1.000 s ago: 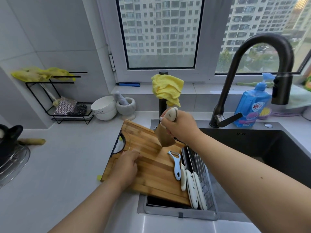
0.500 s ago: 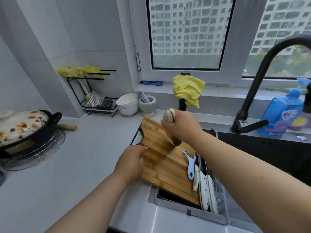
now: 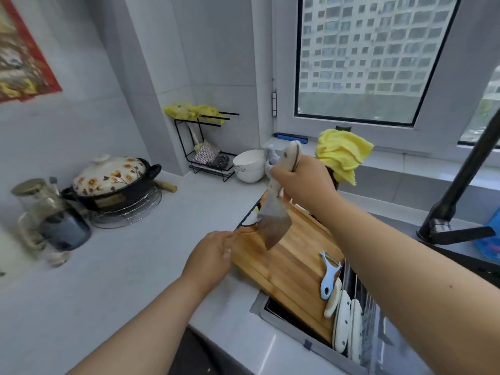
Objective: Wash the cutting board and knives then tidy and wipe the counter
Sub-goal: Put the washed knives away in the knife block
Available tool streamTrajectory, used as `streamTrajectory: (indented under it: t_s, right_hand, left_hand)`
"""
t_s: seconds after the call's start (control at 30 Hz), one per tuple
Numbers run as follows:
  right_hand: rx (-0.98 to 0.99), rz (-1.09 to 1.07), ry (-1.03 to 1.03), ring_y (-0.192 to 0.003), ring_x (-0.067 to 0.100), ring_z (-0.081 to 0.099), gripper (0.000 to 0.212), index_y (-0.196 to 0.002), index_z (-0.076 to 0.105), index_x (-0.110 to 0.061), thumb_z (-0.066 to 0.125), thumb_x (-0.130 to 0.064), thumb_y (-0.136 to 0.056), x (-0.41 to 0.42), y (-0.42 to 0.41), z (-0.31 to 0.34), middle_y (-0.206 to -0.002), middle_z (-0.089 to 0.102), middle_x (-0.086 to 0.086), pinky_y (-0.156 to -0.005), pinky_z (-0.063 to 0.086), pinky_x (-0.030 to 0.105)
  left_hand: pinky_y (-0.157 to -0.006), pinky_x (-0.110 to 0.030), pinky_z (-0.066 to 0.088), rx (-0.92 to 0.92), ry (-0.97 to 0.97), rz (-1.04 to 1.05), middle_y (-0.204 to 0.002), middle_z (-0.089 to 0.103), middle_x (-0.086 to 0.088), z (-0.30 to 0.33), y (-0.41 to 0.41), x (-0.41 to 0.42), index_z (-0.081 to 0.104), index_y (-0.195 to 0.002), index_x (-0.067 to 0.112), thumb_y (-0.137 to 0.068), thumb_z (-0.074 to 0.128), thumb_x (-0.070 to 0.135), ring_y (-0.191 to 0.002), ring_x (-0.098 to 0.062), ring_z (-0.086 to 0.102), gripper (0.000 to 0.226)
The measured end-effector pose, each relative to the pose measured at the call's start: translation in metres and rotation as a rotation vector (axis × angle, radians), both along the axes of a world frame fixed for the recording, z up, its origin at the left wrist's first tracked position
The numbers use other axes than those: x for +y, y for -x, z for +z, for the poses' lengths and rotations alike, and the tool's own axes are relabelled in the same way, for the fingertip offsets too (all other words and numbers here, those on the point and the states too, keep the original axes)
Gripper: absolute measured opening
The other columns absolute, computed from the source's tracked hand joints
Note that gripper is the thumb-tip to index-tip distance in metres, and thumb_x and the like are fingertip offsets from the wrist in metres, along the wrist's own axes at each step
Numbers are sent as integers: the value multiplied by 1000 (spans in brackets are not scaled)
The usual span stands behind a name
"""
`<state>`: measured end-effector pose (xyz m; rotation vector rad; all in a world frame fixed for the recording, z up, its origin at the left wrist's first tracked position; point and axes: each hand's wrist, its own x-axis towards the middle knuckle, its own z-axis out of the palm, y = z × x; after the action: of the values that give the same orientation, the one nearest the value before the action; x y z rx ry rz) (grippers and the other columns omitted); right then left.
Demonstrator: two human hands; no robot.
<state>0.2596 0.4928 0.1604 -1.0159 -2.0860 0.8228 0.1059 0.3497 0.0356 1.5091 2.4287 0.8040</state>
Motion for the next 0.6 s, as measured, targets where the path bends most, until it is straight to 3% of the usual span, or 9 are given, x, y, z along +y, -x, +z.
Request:
streamTrajectory:
  t_s: [0.23, 0.37, 0.47, 0.6]
  right_hand:
    - [38, 68, 15, -47, 15, 54, 35, -61, 59, -10, 54, -34, -86, -27, 37, 17, -54, 64, 8, -60, 51, 34]
    - [145, 125, 99, -47, 18, 55, 34, -70, 61, -8, 57, -38, -86, -47, 66, 31, -54, 63, 10, -57, 54, 37]
    - [237, 171, 186, -43, 17, 52, 32, -70, 62, -9, 58, -37, -85, -63, 96, 41, -47, 58, 6, -51, 47, 32]
    - [363, 243, 274, -40, 18, 47, 28, -67, 58, -9, 56, -33, -81, -95, 149, 51, -42, 53, 6, -52, 40, 28]
  left_hand:
    - [-103, -22, 36, -38, 14, 195, -141, 45, 6, -5, 22, -59, 48, -136, 23, -94, 49, 16, -124, -10, 47, 43]
    - [-102, -24, 39, -67, -15, 269, -137, 48, 5, -7, 45, -96, 53, -131, 24, -94, 49, 13, -120, -10, 51, 39]
    - [-95, -19, 38, -96, -62, 369, -135, 50, 4, -7, 73, -126, 54, -130, 23, -94, 50, 12, -115, -11, 54, 38]
    - [-96, -20, 38, -111, -98, 511, -134, 51, 2, -10, 113, -174, 58, -127, 19, -93, 50, 8, -117, -14, 54, 36]
